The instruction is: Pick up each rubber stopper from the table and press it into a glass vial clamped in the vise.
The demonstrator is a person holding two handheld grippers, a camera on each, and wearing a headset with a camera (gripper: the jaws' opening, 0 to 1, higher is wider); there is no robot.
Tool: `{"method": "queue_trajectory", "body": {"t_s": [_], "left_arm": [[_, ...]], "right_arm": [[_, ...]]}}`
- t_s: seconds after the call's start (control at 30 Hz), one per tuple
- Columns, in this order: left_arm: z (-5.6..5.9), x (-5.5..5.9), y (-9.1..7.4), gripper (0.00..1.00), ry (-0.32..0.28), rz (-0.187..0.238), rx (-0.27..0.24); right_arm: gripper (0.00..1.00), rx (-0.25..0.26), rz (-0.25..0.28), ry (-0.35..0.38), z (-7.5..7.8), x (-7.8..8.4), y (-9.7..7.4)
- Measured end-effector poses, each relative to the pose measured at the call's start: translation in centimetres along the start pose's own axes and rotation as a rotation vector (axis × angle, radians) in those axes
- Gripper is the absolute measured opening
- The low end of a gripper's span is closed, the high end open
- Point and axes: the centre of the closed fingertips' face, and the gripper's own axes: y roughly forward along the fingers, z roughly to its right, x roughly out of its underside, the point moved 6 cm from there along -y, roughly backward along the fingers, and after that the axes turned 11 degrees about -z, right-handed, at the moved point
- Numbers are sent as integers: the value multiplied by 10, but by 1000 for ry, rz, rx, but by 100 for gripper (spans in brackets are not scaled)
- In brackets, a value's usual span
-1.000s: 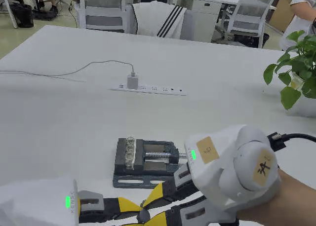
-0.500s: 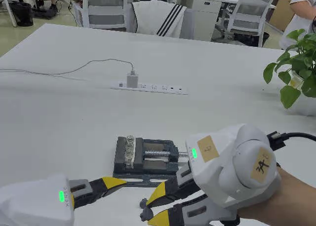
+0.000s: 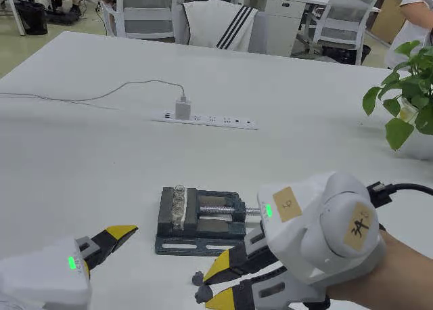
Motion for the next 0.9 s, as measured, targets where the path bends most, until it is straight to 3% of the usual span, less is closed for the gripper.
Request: {"method": "queue_trajectory", "body": {"t_s": [0.3,0.47,0.9], "left_arm": [[-4,3,-3,99,-33,7,-15],[-12,7,-7,99,-50,11,-36],[-32,23,-20,99,-118,0,-88]], "right_arm": [[7,-10,-27,-5,10,4,1],[7,-12,-60,-29,25,4,-1],[7,12,-165,-107,98,-11,-8]]}}
